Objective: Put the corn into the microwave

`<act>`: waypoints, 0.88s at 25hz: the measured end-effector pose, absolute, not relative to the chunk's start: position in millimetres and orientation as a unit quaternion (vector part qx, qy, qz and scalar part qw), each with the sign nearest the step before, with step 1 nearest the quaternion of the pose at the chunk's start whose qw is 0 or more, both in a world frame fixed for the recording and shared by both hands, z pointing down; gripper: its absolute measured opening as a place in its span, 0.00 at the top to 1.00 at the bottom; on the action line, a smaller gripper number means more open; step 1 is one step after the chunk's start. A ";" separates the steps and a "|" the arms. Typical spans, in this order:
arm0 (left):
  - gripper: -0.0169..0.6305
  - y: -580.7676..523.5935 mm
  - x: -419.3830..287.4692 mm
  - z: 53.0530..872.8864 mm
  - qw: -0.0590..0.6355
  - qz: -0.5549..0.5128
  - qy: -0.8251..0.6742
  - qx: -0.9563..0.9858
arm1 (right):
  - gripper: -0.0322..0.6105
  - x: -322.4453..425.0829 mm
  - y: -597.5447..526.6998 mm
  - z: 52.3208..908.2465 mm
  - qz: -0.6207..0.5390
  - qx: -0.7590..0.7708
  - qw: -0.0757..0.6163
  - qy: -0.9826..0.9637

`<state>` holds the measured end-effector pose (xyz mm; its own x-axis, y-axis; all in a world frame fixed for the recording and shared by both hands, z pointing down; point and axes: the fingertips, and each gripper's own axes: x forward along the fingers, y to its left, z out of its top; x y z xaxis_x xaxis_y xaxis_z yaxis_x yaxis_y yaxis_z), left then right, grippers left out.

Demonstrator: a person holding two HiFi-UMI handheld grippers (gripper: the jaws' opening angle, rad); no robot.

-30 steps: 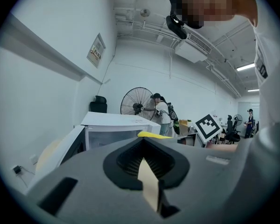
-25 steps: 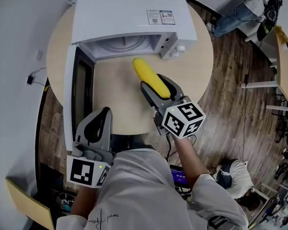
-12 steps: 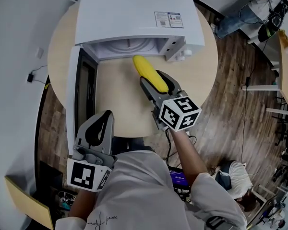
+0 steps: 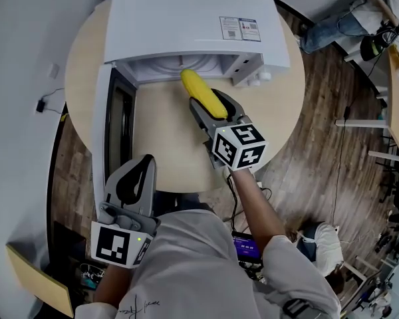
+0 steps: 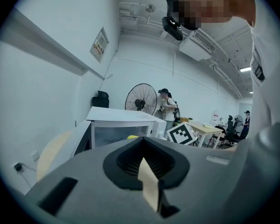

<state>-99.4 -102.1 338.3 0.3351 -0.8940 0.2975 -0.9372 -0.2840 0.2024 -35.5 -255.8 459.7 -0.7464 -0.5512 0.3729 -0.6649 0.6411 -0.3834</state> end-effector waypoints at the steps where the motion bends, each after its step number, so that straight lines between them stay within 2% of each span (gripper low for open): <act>1: 0.99 -102.6 -100.5 338.8 0.172 0.064 -0.573 0.799 | 0.54 -37.5 -258.6 461.5 0.254 0.340 0.112 -0.899; 22: 0.99 -110.7 -119.1 348.8 0.185 0.077 -0.569 0.797 | 0.54 -75.5 -315.6 513.4 0.227 0.385 0.135 -0.885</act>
<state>-119.1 -110.7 348.8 0.3401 -0.8792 0.3337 -0.9363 -0.2835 0.2074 -75.5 -315.6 513.4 -0.6679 -0.6192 0.4128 -0.7415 0.6011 -0.2980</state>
